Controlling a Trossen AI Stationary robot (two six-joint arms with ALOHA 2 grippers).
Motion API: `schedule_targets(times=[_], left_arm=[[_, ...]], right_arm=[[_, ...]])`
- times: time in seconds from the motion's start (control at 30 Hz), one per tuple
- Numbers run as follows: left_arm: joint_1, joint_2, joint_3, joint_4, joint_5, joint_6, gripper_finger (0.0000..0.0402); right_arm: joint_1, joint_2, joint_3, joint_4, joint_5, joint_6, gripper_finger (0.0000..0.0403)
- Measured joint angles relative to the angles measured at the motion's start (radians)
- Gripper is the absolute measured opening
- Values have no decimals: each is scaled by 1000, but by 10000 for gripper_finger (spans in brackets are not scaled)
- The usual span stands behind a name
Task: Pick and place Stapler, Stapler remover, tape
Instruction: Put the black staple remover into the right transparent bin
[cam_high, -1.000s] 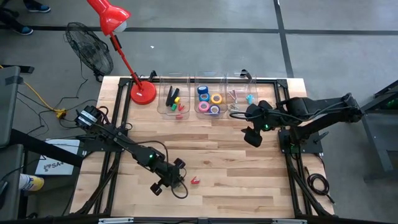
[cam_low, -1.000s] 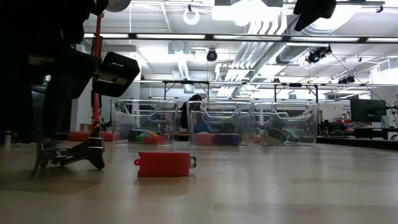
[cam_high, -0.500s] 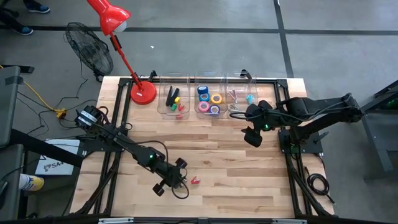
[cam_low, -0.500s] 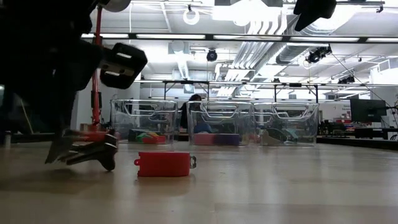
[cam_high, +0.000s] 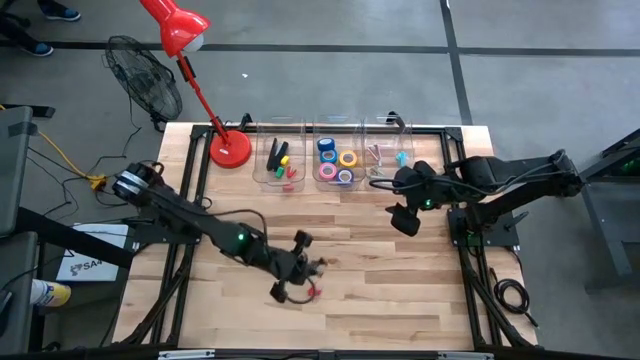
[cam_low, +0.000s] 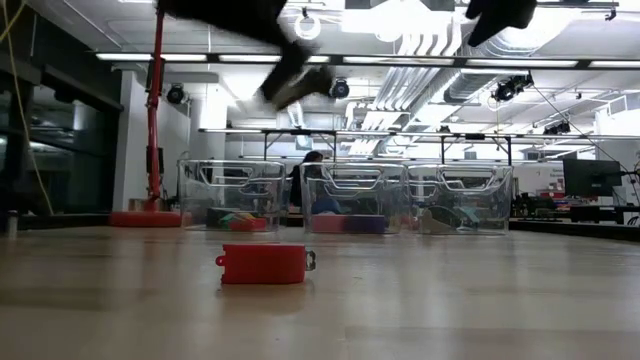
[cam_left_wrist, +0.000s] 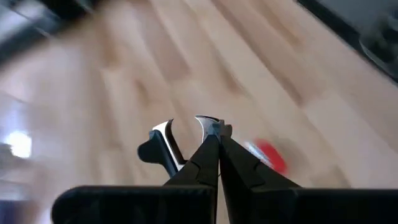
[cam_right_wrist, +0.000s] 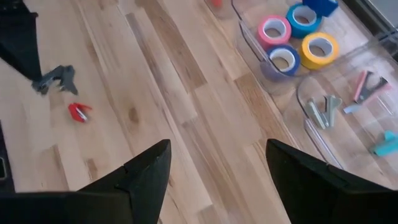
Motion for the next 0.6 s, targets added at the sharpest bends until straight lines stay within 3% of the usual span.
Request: schedule_targets(times=[0.2, 0.4, 0.6], left_arm=[[54, -13, 117, 14, -85, 83, 0], [97, -14, 264, 37, -153, 164, 0], [137, -14, 365, 27, -200, 196, 0]], right_arm=[[0, 0, 0, 116, 5, -43, 255], [13, 0, 0, 250, 60, -125, 255], [45, 0, 0, 277, 159, -192, 255]])
